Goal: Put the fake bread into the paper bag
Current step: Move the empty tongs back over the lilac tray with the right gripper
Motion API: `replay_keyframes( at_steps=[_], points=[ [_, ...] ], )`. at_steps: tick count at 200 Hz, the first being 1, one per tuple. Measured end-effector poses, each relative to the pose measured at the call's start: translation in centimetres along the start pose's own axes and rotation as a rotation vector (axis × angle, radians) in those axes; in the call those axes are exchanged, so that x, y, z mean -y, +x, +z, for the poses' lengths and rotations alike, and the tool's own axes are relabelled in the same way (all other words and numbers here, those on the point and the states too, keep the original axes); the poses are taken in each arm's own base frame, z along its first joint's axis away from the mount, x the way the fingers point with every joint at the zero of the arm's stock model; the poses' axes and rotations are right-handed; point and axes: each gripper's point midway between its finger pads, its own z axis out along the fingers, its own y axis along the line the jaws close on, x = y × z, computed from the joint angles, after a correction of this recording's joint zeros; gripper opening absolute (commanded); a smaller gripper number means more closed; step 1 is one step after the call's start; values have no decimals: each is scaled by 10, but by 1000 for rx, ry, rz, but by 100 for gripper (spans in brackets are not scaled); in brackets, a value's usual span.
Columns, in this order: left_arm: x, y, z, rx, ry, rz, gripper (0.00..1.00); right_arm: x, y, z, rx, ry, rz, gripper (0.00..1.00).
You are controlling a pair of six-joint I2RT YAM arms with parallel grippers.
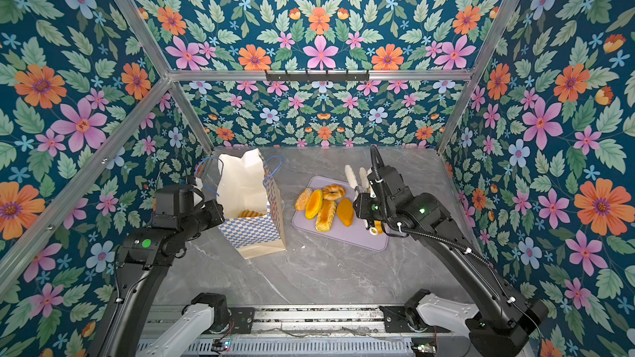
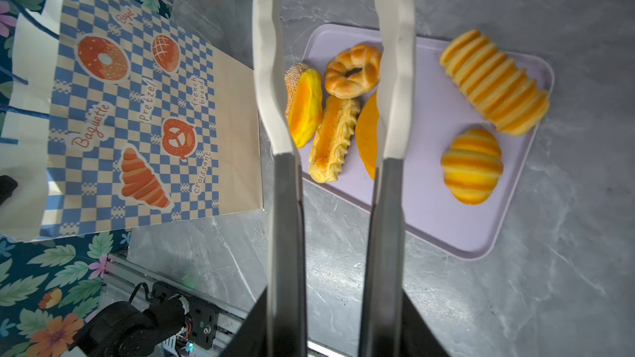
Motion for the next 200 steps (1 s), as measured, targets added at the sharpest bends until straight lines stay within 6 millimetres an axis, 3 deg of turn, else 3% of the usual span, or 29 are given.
replay_keyframes(
  at_steps=[45, 151, 200],
  points=[
    [0, 0, 2, -6, -2, 0, 16, 28, 22, 17, -60, 22, 84, 42],
    [1, 2, 5, -19, 1, 1, 17, 56, 61, 72, -211, -12, 250, 43],
    [0, 6, 8, -32, 2, 1, 17, 57, 76, 86, -253, -63, 304, 45]
  ],
)
